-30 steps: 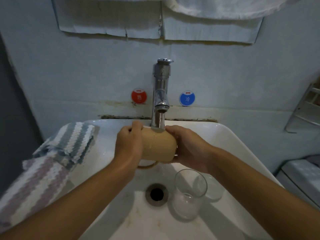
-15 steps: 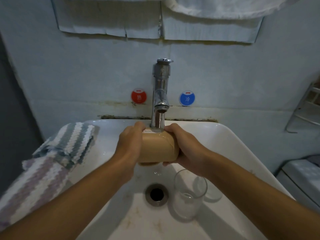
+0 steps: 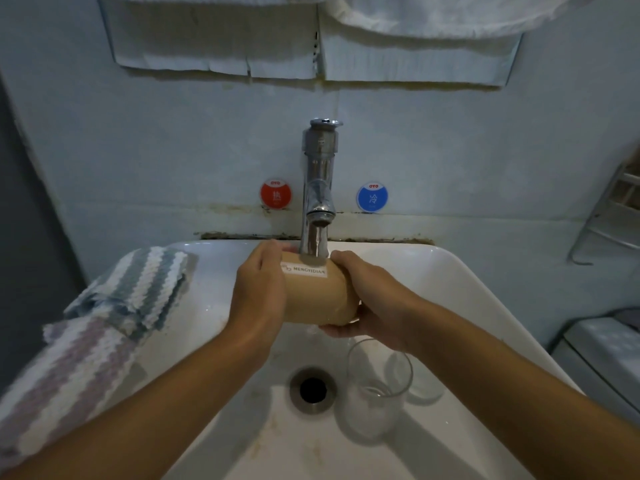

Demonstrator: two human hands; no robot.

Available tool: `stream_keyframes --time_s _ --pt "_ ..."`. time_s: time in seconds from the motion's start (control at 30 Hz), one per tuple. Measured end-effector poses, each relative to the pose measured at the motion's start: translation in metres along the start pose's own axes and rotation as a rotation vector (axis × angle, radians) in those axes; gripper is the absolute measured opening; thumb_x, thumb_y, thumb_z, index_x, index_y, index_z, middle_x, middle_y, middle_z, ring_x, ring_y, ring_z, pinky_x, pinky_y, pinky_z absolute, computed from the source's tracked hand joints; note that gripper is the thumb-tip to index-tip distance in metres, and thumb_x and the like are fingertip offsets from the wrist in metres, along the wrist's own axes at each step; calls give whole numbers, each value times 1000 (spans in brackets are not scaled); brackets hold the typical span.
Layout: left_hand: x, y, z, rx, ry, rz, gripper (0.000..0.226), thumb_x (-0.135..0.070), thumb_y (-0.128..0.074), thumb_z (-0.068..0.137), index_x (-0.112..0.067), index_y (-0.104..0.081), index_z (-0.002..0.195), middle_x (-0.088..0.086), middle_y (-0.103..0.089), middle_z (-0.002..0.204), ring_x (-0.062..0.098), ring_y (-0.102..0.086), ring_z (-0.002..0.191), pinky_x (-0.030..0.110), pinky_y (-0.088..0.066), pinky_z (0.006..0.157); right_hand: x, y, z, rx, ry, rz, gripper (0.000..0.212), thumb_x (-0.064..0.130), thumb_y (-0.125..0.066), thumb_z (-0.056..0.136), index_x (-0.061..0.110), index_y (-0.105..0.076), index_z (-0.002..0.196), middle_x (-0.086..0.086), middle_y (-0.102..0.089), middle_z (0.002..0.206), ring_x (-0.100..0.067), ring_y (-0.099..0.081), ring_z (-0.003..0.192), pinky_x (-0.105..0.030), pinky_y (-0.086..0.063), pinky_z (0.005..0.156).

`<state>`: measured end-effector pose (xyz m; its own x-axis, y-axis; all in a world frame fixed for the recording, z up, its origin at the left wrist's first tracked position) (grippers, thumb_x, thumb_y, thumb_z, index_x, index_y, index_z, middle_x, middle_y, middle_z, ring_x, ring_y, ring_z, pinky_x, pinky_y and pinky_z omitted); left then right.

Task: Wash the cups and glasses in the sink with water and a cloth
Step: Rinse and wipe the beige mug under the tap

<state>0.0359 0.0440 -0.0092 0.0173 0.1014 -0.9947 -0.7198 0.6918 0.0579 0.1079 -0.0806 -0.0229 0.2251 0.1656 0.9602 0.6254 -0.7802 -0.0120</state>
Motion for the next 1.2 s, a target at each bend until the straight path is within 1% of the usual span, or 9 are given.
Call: stream_keyframes --time_s 0.13,0.2,0.33,0.5,0.63,0.77,0.87,1.07,1.2 --pt "-3 -1 -3 -45 -60 56 31 -43 -32 103 -41 -55 123 1 -56 118 23 -57 102 40 -54 82 6 1 2 -57 99 -13 32 38 -39 100 18 -59 115 -8 -67 108 -24 -64 97 -41 -59 79" --pt "-4 -4 -6 -25 -71 64 35 -45 -31 103 -38 -51 130 4 -55 122 25 -59 103 46 -58 81 7 2 3 -69 120 -13 33 39 -38 100 18 -58 117 -8 -68 110 -24 -66 100 -41 -59 81" --pt "-3 -5 -7 -2 -91 35 25 -38 -36 103 -32 -55 118 4 -59 110 24 -62 96 46 -61 73 5 2 3 -68 116 16 31 38 -38 98 18 -60 107 -7 -71 101 -23 -67 97 -41 -58 79" --pt "4 -5 -6 21 -13 -14 27 -37 -41 100 -24 -58 116 8 -63 108 23 -63 93 38 -58 71 3 2 2 -50 70 -18 34 37 -43 95 17 -58 117 -9 -68 108 -25 -65 100 -44 -59 81" --pt "4 -7 -7 39 41 -26 5 -35 -45 101 -34 -41 99 -2 -50 92 12 -51 78 28 -46 59 9 1 1 -90 158 -250 42 56 -49 95 22 -51 120 -3 -63 111 -20 -66 97 -37 -63 72" --pt "6 -10 -4 85 35 26 22 -37 -47 99 -26 -46 118 1 -55 103 13 -56 83 34 -54 64 12 1 0 -103 168 -311 54 67 -51 87 22 -51 117 -3 -65 110 -21 -68 94 -31 -62 64" --pt "10 -13 -5 128 76 -32 27 -39 -40 101 -26 -54 120 5 -61 105 17 -61 87 31 -55 59 12 6 -1 -153 128 -295 36 55 -50 95 24 -51 114 -3 -63 110 -21 -65 95 -34 -62 70" --pt "13 -20 -7 199 142 -11 41 -49 -25 103 -30 -54 126 9 -64 111 22 -64 96 39 -57 81 14 15 -3 -235 59 -330 25 43 -40 102 23 -50 113 -5 -59 103 -18 -57 86 -29 -48 62" --pt "10 -22 -10 289 86 45 30 -51 -42 98 -34 -53 119 -1 -62 103 14 -62 89 28 -55 66 13 16 -1 -259 45 -353 30 43 -39 103 19 -52 116 -8 -60 107 -21 -59 89 -30 -49 64"
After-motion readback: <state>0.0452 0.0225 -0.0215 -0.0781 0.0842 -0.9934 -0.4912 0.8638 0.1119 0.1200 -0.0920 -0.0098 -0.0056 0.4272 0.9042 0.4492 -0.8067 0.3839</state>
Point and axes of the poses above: each hand's wrist, its own z-axis towards the middle knuckle, its own y-axis out of the back of the hand, x = y × z, the point moved 6 cm from there along z, towards the middle knuckle
